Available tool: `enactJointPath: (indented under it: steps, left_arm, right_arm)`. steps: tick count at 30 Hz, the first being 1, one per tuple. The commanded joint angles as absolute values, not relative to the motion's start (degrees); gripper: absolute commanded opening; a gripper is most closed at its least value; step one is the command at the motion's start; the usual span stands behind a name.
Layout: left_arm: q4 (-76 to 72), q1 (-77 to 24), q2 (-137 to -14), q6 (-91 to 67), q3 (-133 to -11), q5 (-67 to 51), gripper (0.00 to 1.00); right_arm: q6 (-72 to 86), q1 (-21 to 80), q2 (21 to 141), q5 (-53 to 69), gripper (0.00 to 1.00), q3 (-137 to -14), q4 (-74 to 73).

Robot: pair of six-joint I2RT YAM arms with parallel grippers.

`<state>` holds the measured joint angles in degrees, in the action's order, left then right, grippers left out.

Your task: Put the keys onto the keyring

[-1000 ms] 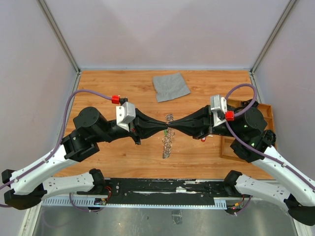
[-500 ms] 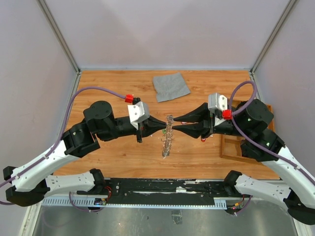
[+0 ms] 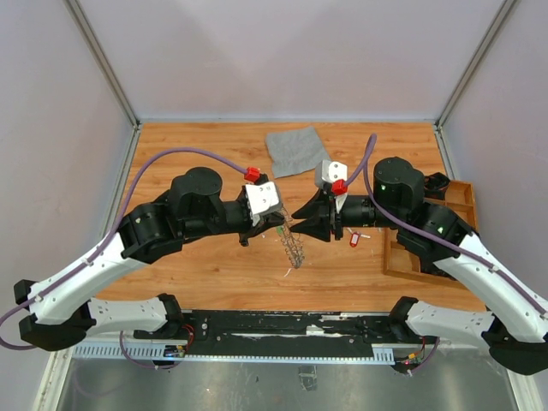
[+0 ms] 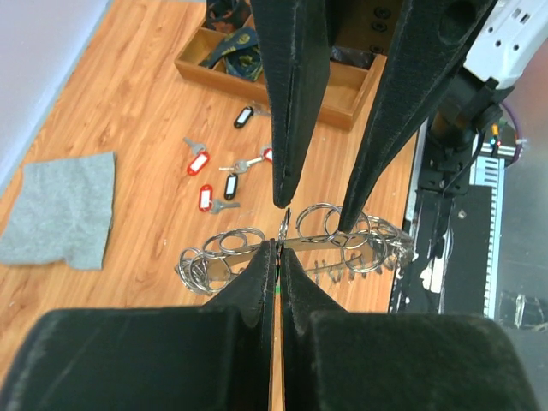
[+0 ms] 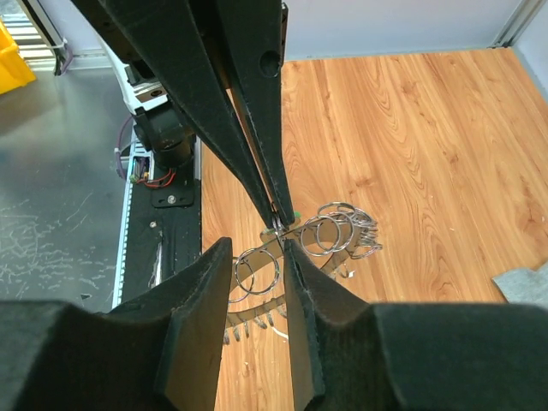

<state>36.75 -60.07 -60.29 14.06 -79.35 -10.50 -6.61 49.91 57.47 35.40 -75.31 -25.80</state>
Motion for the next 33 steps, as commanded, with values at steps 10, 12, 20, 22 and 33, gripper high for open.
enactJointPath:
  steps: [10,12,20,22,33]
  left_arm:
    - [39.98,-60.0,-61.34,16.87,-82.81,-11.3,0.01]
    - [39.99,-59.98,-61.27,16.9,-82.79,-11.58,0.01]
    - [39.9,-60.02,-60.91,16.84,-82.62,-12.55,0.0]
    - [39.89,-60.02,-60.83,16.81,-82.62,-12.65,0.01]
    - [39.05,-60.02,-60.29,16.63,-82.2,-12.91,0.0]
  right_arm:
    - [-8.52,50.63,59.34,34.94,0.31,-75.53,-24.82]
    - [-8.45,50.63,59.66,35.35,0.31,-75.24,-24.65]
    - [-8.26,50.63,60.54,36.04,0.25,-74.68,-24.07]
    - [-8.26,50.64,60.63,35.95,0.25,-74.38,-24.03]
    - [-8.08,50.65,60.98,36.45,0.2,-73.96,-23.55]
